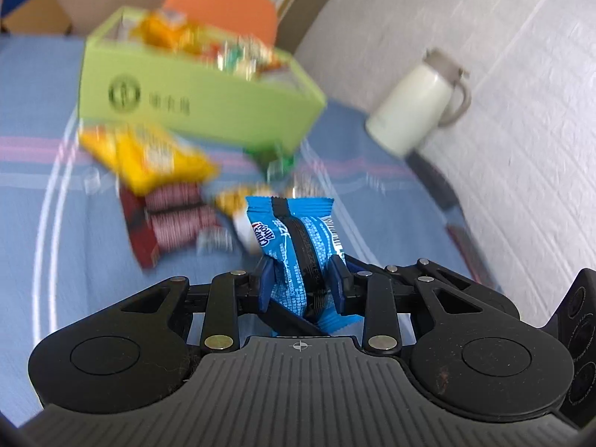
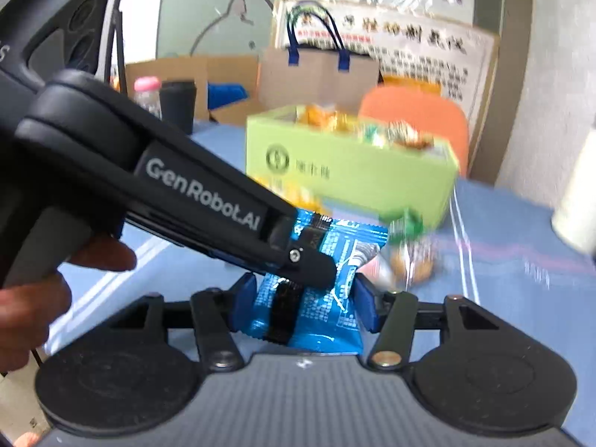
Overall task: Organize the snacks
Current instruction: 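Carry the blue snack into the green box and open the left gripper, then grasp the yellow chip bag with the left gripper and lift it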
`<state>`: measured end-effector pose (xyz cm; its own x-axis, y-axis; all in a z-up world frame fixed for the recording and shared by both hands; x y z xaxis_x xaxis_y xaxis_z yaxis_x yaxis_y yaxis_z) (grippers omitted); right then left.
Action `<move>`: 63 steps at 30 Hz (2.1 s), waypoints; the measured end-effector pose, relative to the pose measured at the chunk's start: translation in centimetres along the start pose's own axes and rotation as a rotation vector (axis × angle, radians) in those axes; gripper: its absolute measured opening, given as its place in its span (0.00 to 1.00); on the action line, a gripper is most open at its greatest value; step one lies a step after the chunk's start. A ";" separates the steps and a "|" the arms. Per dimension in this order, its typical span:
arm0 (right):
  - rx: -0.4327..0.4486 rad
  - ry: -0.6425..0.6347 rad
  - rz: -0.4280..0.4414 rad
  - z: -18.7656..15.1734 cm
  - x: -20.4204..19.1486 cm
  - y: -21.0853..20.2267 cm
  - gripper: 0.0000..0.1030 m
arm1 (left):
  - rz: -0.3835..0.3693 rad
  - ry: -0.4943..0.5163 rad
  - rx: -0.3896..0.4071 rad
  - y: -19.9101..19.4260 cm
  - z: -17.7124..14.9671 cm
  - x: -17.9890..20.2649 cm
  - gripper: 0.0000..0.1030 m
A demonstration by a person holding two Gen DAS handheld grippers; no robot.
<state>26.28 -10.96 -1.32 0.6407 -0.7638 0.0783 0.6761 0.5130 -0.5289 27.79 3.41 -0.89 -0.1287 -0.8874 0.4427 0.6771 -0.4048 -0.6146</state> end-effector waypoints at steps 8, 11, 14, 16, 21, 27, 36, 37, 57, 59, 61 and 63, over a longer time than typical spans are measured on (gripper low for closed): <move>0.090 -0.100 0.042 11.4 4.0 8.5 0.56 | 0.083 -0.029 0.150 1.7 13.5 -3.2 0.09; 0.083 -0.096 0.091 14.5 4.2 13.1 0.56 | 0.142 -0.043 0.166 3.4 17.7 -5.7 0.09; 0.071 -0.118 0.135 16.8 3.6 17.9 0.56 | 0.200 -0.064 0.167 4.9 20.4 -8.5 0.09; 0.062 -0.148 0.145 17.9 3.5 20.9 0.56 | 0.221 -0.081 0.162 5.8 21.6 -10.1 0.08; -0.029 -0.150 0.148 17.2 3.8 25.7 0.59 | 0.236 -0.097 0.100 9.8 21.9 -13.6 0.14; -0.023 -0.152 0.163 16.6 3.2 26.0 0.79 | 0.231 -0.026 0.159 10.1 20.2 -12.6 0.30; 0.094 -0.131 0.092 16.6 2.7 17.7 0.89 | 0.228 0.052 0.267 4.4 18.5 -7.8 0.56; 0.094 -0.122 0.084 16.2 2.7 16.7 0.89 | 0.224 0.062 0.273 3.7 18.1 -7.3 0.57; -0.026 -0.103 0.125 4.4 -2.8 11.1 0.89 | 0.215 -0.106 0.136 0.7 10.6 -11.8 0.63; -0.027 -0.099 0.147 4.4 -3.3 11.6 0.89 | 0.202 -0.171 0.113 1.0 9.7 -13.2 0.63; -0.036 -0.086 0.168 4.4 -3.5 12.5 0.89 | 0.181 -0.210 0.087 1.5 8.9 -13.9 0.63; -0.071 -0.036 0.198 4.3 -3.6 14.1 0.89 | 0.159 -0.224 0.052 2.5 8.2 -13.8 0.63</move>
<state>35.12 0.68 -5.41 0.7718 -0.6359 -0.0032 0.5094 0.6213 -0.5954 37.20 16.48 -3.15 0.1418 -0.8657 0.4802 0.7128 -0.2473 -0.6563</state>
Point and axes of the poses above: each gripper's, at about its wrist camera, not at the fingertips, and y roughly the way its jaws point, x to its right, z to its top, the point moved 9 cm from there along y, roughly the way its jaws point, and after that the axes turned 4 degrees about z, right-handed, at the moved point
